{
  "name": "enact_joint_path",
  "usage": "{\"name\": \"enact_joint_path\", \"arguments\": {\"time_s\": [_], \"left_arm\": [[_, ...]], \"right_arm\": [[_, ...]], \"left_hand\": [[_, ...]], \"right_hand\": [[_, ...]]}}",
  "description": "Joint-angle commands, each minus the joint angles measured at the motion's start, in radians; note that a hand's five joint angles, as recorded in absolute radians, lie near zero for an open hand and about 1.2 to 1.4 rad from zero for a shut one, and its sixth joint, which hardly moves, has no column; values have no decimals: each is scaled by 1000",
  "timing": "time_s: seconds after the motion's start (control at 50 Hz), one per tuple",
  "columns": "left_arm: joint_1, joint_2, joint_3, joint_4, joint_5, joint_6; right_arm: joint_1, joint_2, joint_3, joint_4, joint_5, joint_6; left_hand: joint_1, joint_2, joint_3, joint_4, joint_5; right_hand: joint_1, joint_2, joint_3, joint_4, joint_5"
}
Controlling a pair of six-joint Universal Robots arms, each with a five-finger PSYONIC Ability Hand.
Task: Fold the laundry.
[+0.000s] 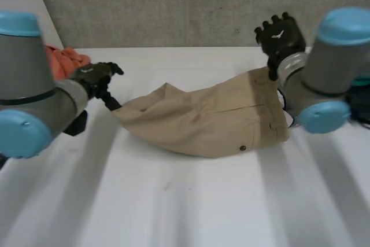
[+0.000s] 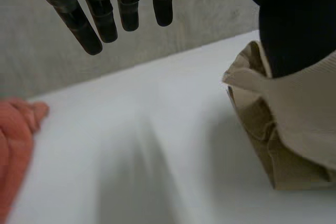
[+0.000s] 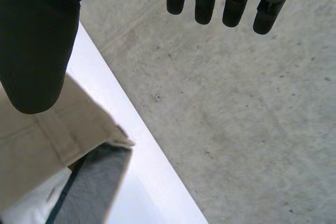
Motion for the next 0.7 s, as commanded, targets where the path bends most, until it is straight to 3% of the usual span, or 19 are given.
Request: {"name": "enact_joint_path", "arguments": {"time_s": [0.02,0.12,0.2,0.48,0.56,0.68,0.7], "left_arm": [[32,113,-154,93,123,241],[23,112,-213,47,166,407],[-3,104,-234,33,186,432],[-25,195,-309,160,100,416],[-34,244,-343,167,116,418],[-59,273,-377,151,133,418],[-59,281,-380,151,130,417]], "right_arm": [[-67,-147,73,215,-116,11],[-87,-121,53,444,-176,22],[-101,-83,59,513,-222,25],[-101,67,101,312,-248,28],[-99,90,105,314,-245,27],[-103,83,138,279,-247,54],[-103,77,145,272,-248,57]], "left_hand": [[-9,-6,-8,0,-5],[-9,-6,-8,0,-5],[-9,-6,-8,0,-5],[21,23,21,29,24],[12,15,13,20,15],[3,6,4,12,7],[3,6,4,12,7]], "right_hand": [[-38,-28,-25,-21,-37],[12,22,25,29,13],[97,107,110,114,97],[191,201,204,208,192],[478,488,491,495,479],[1180,1190,1193,1197,1181],[1181,1191,1194,1198,1182]]}}
